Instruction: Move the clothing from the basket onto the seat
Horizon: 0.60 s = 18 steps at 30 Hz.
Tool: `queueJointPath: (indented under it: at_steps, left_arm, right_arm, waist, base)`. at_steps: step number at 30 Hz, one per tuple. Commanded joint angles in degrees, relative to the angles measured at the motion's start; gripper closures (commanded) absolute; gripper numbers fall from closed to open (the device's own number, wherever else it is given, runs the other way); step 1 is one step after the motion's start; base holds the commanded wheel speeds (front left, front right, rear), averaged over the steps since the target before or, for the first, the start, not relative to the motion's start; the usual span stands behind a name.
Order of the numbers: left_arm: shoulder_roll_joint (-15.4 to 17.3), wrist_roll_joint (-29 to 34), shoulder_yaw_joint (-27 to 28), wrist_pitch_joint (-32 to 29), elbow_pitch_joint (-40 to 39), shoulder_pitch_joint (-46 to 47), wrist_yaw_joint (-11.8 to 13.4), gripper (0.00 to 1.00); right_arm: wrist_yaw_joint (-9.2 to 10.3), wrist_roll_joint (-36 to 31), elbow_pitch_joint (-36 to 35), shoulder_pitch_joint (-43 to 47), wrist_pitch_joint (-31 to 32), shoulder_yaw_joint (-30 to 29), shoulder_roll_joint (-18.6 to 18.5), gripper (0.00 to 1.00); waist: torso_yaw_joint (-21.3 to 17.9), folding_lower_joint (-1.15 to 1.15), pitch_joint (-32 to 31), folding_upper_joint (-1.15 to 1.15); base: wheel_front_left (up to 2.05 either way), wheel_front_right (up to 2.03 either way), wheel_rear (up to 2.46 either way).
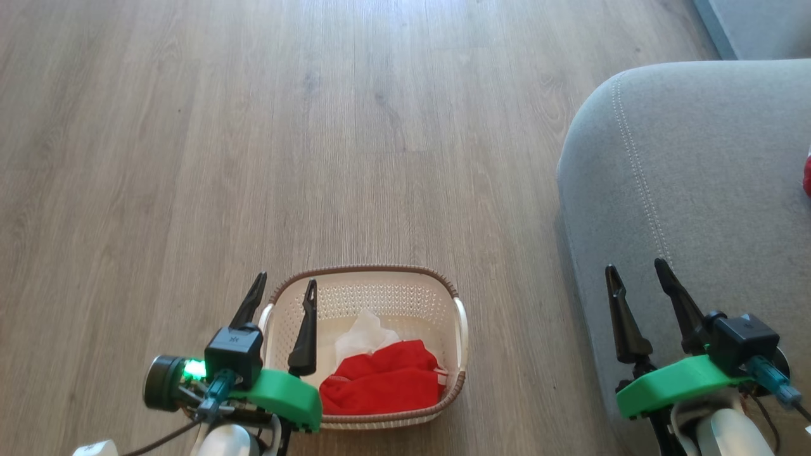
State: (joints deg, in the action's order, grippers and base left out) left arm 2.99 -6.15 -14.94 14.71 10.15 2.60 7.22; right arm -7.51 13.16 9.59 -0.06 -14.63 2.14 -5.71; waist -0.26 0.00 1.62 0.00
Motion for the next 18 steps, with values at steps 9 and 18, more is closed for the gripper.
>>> queueJointPath:
  at_steps: [9, 18]
  left_arm:
    - [-0.1, -0.4, 1.6, 0.3, -2.0, 2.0, -0.2, 0.00]
    - [-0.1, -0.5, 1.4, 0.3, -1.8, 1.8, -0.3, 0.00]
  right_arm:
    - [0.02, -0.6, -1.4, -1.4, -0.4, 0.9, -0.3, 0.00]
    - [0.02, -1.3, -1.1, -1.8, -0.4, 1.7, -0.7, 0.00]
  waist:
    - [0.1, 0.00, -0.1, 0.00]
    - [-0.3, 0.00, 0.2, 0.00]
  base:
    - [0.00, 0.00, 0.00]
    - [0.00, 0.00, 0.00]
